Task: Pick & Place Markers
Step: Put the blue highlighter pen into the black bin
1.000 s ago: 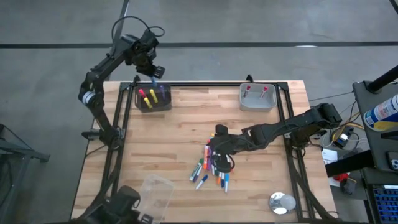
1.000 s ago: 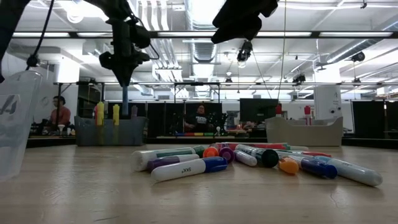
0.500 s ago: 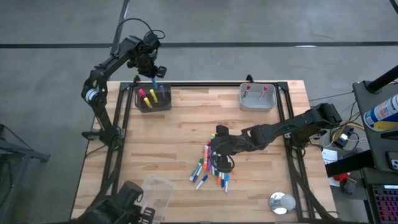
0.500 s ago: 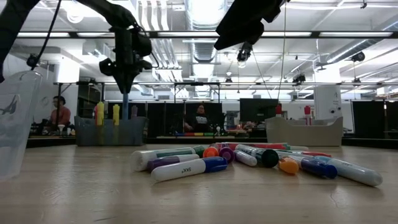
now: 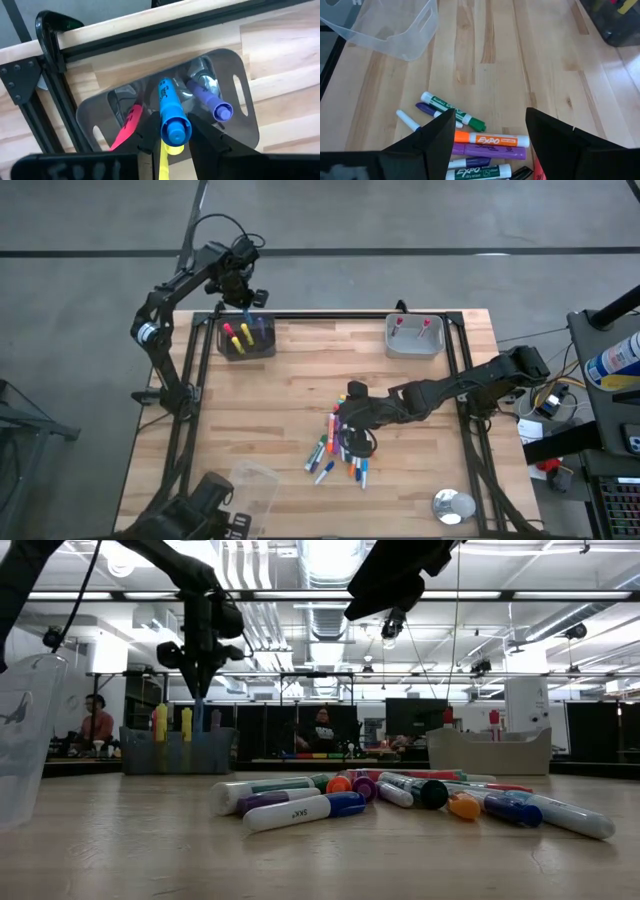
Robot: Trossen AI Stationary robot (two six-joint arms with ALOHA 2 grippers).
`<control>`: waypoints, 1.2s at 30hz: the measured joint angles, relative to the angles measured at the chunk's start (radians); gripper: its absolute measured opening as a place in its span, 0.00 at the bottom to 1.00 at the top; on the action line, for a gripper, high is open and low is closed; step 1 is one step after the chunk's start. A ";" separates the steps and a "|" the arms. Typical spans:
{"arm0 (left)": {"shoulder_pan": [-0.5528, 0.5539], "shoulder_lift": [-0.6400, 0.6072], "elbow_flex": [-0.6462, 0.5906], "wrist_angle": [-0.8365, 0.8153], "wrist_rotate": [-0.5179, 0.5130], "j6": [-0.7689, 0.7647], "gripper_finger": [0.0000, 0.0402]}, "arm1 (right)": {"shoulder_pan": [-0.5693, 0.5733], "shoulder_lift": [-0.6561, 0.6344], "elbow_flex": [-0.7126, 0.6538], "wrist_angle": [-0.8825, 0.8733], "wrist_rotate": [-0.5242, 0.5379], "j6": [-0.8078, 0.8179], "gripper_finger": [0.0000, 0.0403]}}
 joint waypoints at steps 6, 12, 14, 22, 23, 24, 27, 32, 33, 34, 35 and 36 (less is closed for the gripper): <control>0.000 0.000 -0.041 0.030 0.006 -0.004 0.19 | 0.000 0.000 -0.003 0.000 0.000 0.015 0.59; 0.000 0.000 -0.074 0.061 0.006 -0.010 0.19 | 0.000 0.000 -0.004 0.000 0.000 0.016 0.59; 0.000 0.000 -0.087 0.067 0.006 -0.012 0.19 | 0.000 0.000 -0.004 0.000 0.000 0.016 0.59; 0.000 0.000 -0.102 0.099 0.006 -0.016 0.19 | 0.000 0.000 -0.004 0.000 0.000 0.015 0.60; 0.000 0.000 -0.103 0.101 0.006 -0.016 0.19 | 0.000 0.000 -0.004 0.000 0.000 0.015 0.60; 0.000 0.000 -0.104 0.105 0.006 -0.016 0.19 | 0.000 0.000 -0.005 0.000 0.000 0.015 0.60; 0.000 0.000 -0.114 0.108 0.005 -0.023 0.19 | 0.000 0.000 -0.010 0.000 0.000 0.015 0.59; 0.000 0.000 -0.139 0.134 0.006 -0.024 0.19 | 0.000 0.000 -0.020 0.002 0.000 0.017 0.59; 0.000 -0.001 -0.146 0.141 0.006 -0.024 0.19 | 0.000 0.000 -0.021 0.003 0.000 0.018 0.59; 0.000 -0.001 -0.152 0.145 0.006 -0.028 0.19 | 0.000 0.000 -0.023 0.006 0.000 0.018 0.59; 0.000 -0.001 -0.160 0.150 0.006 -0.029 0.19 | 0.000 0.000 -0.024 0.008 0.000 0.018 0.60; 0.000 -0.001 -0.166 0.153 0.007 -0.029 0.19 | 0.000 0.000 -0.024 0.011 0.000 0.018 0.60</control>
